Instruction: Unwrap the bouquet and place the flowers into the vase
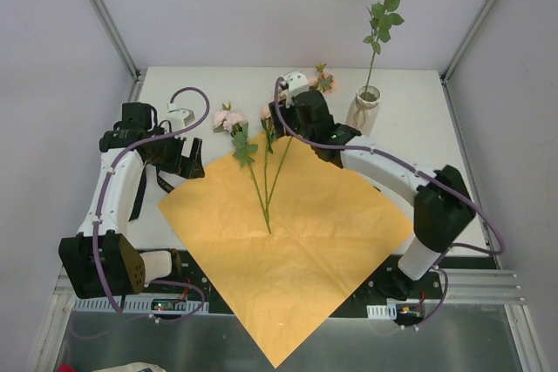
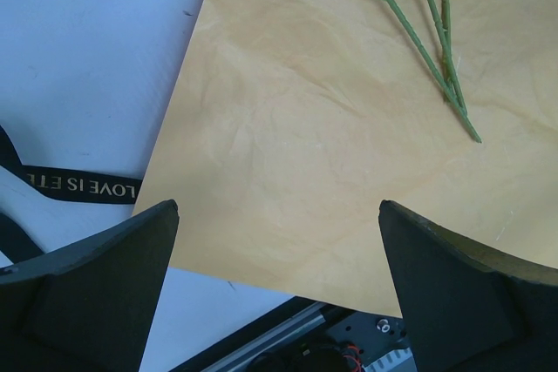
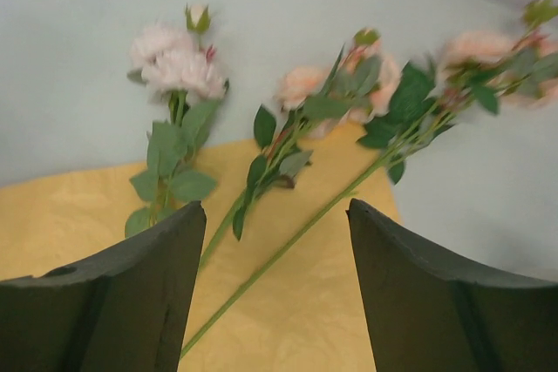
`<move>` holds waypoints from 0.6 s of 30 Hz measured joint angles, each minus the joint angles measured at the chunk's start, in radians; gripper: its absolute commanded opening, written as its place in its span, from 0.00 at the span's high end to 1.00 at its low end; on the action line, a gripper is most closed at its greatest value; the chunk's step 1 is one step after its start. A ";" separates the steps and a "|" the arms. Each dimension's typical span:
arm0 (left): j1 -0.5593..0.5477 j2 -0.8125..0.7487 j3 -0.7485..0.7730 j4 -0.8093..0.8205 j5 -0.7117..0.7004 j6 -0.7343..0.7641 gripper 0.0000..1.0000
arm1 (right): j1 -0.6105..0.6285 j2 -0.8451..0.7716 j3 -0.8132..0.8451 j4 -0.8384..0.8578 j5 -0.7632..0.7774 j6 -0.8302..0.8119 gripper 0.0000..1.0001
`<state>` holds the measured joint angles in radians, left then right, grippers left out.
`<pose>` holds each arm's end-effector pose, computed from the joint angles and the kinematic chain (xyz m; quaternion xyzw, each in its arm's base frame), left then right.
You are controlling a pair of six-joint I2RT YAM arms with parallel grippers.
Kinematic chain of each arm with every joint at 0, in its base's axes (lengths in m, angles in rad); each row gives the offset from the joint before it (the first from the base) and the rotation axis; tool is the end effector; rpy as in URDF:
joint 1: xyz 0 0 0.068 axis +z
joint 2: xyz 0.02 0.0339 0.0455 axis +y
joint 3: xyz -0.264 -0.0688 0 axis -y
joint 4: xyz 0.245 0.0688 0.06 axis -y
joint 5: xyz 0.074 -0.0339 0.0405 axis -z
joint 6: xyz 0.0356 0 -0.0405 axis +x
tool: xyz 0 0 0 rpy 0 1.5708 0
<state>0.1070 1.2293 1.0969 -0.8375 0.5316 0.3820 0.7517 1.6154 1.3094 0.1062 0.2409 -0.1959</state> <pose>0.2421 0.0079 0.3030 0.2033 0.9023 -0.1743 0.3378 0.2906 0.2600 0.3391 -0.2830 0.7185 0.0830 0.6299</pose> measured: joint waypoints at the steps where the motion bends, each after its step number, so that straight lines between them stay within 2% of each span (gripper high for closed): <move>1: 0.000 0.000 0.000 0.000 -0.003 0.000 0.01 | 0.010 0.045 0.012 -0.020 -0.008 0.013 0.30; 9: 0.000 0.000 -0.001 0.000 -0.021 0.005 0.01 | 0.024 0.326 0.174 -0.208 -0.106 0.123 0.28; 18: 0.000 0.000 -0.016 0.000 -0.021 0.022 0.01 | 0.024 0.482 0.327 -0.284 -0.129 0.190 0.30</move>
<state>0.1070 1.2293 1.0813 -0.8379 0.5102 0.4038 0.7757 2.0975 1.6360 -0.1776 0.1123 -0.0063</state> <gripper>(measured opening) 0.992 0.716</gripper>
